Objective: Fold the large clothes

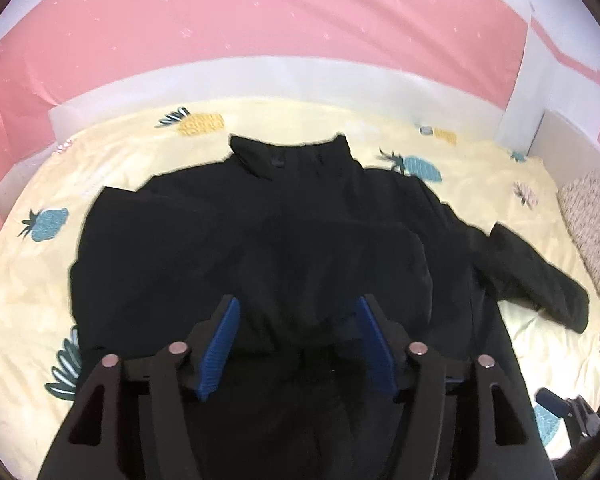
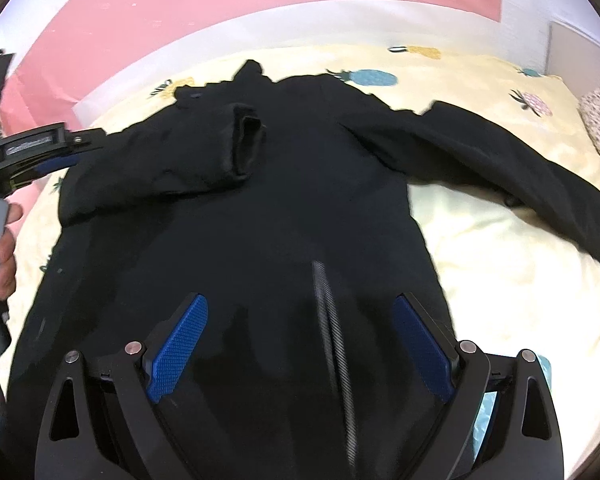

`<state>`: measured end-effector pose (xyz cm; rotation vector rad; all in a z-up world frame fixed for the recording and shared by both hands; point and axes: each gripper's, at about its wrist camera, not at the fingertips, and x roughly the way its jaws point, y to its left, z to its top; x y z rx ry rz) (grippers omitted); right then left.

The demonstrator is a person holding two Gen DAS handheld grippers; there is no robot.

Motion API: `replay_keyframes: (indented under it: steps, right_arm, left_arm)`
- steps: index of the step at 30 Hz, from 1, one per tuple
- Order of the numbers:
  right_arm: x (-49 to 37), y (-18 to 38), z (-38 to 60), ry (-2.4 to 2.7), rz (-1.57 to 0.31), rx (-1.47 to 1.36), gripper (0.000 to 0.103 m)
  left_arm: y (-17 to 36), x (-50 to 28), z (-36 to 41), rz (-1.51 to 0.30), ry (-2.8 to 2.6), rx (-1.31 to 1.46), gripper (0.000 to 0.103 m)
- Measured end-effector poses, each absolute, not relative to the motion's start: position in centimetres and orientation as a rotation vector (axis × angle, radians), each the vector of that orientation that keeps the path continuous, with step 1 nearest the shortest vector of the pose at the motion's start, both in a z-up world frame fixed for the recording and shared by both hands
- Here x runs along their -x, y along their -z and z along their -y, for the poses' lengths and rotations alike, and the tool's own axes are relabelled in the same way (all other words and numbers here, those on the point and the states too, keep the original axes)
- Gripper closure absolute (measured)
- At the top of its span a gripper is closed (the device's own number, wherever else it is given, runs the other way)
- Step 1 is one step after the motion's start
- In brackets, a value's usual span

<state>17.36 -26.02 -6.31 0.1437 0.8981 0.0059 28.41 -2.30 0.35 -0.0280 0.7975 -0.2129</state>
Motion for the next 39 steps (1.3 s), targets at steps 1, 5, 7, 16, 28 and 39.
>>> replay_keyframes:
  steps: [1, 5, 7, 16, 28, 39]
  right_arm:
    - [-17.9, 6.1, 25.7, -0.019, -0.897, -0.15, 0.009]
    - [-20.7, 5.4, 24.5, -0.066, -0.884, -0.157, 0.009]
    - [-22.5, 5.3, 23.8, -0.084, -0.882, -0.16, 0.009]
    - [-31.4, 6.5, 21.5, -0.093, -0.929, -0.171, 0.009]
    - [-35.3, 5.1, 22.3, -0.08, -0.924, -0.212, 0.097]
    - [-35.3, 6.0, 24.9, 0.045, -0.903, -0.159, 0.086]
  left_arm:
    - [-0.7, -28.2, 1.6, -0.784, 0.204, 0.033, 0.038]
    - [-0.6, -28.0, -1.7, -0.756, 0.142, 0.031, 0.038]
    - [0.0, -28.2, -3.6, -0.76, 0.107, 0.025, 0.038]
    - [4.5, -29.9, -10.9, -0.806, 0.016, 0.094, 0.038]
    - [4.0, -31.3, -12.2, -0.774, 0.079, 0.105, 0.039]
    - [6.8, -33.3, -15.4, -0.853, 0.042, 0.194, 0.039]
